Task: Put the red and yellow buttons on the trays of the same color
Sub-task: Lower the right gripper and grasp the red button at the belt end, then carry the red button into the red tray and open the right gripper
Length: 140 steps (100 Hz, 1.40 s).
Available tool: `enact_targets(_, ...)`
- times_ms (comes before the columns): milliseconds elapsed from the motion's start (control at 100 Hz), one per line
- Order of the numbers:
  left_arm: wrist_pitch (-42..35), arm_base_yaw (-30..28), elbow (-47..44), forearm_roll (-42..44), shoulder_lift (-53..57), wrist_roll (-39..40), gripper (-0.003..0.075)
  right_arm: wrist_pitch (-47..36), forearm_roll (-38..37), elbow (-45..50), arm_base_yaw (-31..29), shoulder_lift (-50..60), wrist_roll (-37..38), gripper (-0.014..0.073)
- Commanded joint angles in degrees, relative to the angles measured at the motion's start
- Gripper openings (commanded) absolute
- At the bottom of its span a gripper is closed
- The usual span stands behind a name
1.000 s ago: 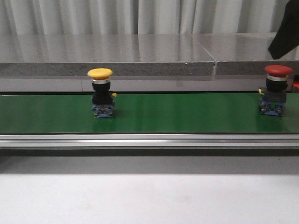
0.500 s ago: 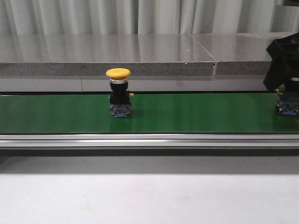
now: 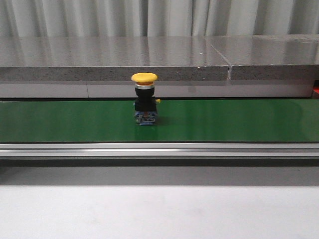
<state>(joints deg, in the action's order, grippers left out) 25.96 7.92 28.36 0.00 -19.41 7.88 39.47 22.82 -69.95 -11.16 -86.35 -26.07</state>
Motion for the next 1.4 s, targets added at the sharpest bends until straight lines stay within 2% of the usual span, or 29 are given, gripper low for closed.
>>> enact_targets(0, -3.9, 0.3, 1.6, -0.5, -0.3, 0.1, -0.0019, -3.0, 0.4, -5.0, -5.2, 2.4, 1.5, 0.0132)
enact_targets(300, -3.9, 0.3, 1.6, -0.5, -0.3, 0.1, -0.0019, -13.0, 0.4, -8.8, -18.5, -0.2, 6.3, 0.0132)
enact_targets(510, -3.9, 0.3, 1.6, -0.5, -0.3, 0.1, -0.0019, -18.0, 0.5, -8.8, -23.5, -6.5, 7.7, 0.0132)
enact_targets(790, -3.9, 0.3, 1.6, -0.5, -0.3, 0.1, -0.0019, -20.5, 0.9, -9.7, -25.0, -15.0, 7.7, 0.0132)
enact_targets(1160, -3.9, 0.3, 1.6, -0.5, -0.3, 0.1, -0.0019, -17.1, 1.0, -16.2, -25.0, -22.6, 7.7, 0.0132)
enact_targets(1390, -3.9, 0.3, 1.6, -0.5, -0.3, 0.1, -0.0019, -17.4, 1.0, -16.8, -25.0, -25.0, 7.7, 0.0132)
